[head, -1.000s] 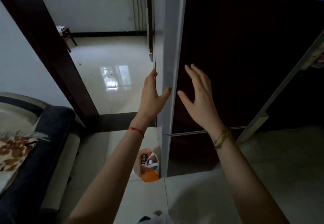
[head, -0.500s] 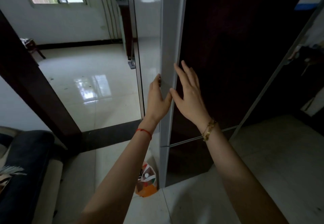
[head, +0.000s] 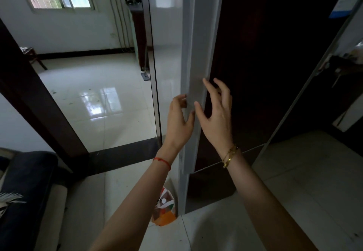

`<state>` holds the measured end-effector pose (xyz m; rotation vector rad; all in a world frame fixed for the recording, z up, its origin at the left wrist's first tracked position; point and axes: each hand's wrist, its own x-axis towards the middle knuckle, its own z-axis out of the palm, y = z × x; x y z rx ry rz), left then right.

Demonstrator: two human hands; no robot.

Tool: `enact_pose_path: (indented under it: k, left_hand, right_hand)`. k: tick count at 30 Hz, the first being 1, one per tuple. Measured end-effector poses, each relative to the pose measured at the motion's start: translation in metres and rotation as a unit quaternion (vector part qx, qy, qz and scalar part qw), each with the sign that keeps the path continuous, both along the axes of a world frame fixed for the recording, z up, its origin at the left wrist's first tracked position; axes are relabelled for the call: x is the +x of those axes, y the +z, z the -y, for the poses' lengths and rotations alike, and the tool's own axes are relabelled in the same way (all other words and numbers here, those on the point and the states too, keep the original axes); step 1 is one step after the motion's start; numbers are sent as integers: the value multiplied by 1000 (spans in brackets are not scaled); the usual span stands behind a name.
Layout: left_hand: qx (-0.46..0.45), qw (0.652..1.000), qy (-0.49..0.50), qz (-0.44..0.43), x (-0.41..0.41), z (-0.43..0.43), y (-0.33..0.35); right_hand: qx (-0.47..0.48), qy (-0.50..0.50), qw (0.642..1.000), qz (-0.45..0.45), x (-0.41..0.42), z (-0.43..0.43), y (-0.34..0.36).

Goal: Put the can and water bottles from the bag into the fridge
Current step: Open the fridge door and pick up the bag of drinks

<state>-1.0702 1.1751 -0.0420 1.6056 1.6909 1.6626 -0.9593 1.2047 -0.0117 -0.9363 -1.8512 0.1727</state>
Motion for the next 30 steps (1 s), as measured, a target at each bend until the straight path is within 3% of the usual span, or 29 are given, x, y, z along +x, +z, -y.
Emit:
enact_pose_path:
  k: [4,14,24,30]
  left_hand:
    - [49,998,-20,-21,16,25,5]
    - [187,956,-124,-190,41,50,8]
    - [311,920,-163,-176,99,52,32]
    - [335,912,-146,-186,142,56,47]
  right_hand:
    - [40,-40,998,-36,16,18,-4]
    - [143,-98,985,-20,80,56,1]
    - [232,-154,960,-26,150,88,3]
    - [216,-231,949,-7,194,108,-1]
